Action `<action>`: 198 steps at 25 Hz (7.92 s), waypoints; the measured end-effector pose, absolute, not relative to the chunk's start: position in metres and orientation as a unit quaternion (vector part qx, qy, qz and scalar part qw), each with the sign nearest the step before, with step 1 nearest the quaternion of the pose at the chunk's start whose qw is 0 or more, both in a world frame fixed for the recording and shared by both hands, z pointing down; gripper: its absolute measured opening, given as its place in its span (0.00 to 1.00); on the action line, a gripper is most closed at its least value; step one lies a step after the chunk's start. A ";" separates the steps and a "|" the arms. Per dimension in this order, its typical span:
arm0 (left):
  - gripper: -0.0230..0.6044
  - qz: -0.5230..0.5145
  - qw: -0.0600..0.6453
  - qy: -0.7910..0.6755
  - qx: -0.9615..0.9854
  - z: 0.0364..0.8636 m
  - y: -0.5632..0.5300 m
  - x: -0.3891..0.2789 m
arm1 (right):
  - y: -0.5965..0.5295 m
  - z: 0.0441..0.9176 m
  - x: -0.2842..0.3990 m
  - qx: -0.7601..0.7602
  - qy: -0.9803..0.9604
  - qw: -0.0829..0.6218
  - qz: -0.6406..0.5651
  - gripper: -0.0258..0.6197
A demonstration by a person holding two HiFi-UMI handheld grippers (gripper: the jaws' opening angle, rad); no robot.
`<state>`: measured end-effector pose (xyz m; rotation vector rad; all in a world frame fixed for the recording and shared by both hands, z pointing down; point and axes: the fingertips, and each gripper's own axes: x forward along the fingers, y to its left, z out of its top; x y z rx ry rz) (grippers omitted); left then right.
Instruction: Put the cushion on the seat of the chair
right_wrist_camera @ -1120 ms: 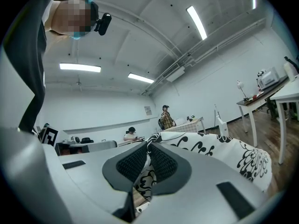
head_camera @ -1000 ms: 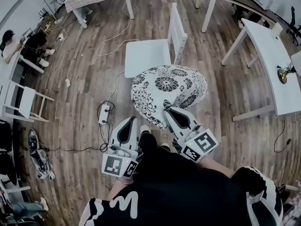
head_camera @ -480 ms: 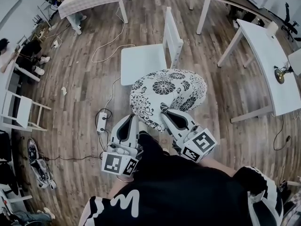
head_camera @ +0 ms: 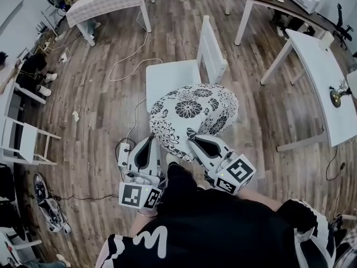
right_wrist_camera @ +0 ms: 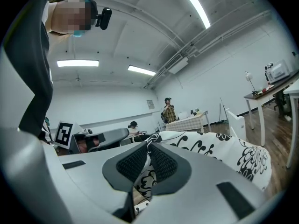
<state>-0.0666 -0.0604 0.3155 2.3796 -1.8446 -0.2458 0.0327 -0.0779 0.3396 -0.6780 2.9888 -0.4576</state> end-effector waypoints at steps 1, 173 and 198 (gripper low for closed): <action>0.05 -0.080 0.061 -0.611 0.785 0.316 -0.067 -0.075 | -0.083 0.341 0.025 -0.218 0.964 0.020 -0.150 0.09; 0.05 -0.017 0.159 -0.565 0.810 0.466 -0.261 -0.213 | -0.346 0.545 -0.151 -0.305 0.936 -0.138 -0.104 0.30; 0.05 -0.064 0.047 -0.496 0.865 0.320 -0.240 -0.168 | -0.273 0.340 -0.113 -0.333 0.942 -0.027 -0.022 0.08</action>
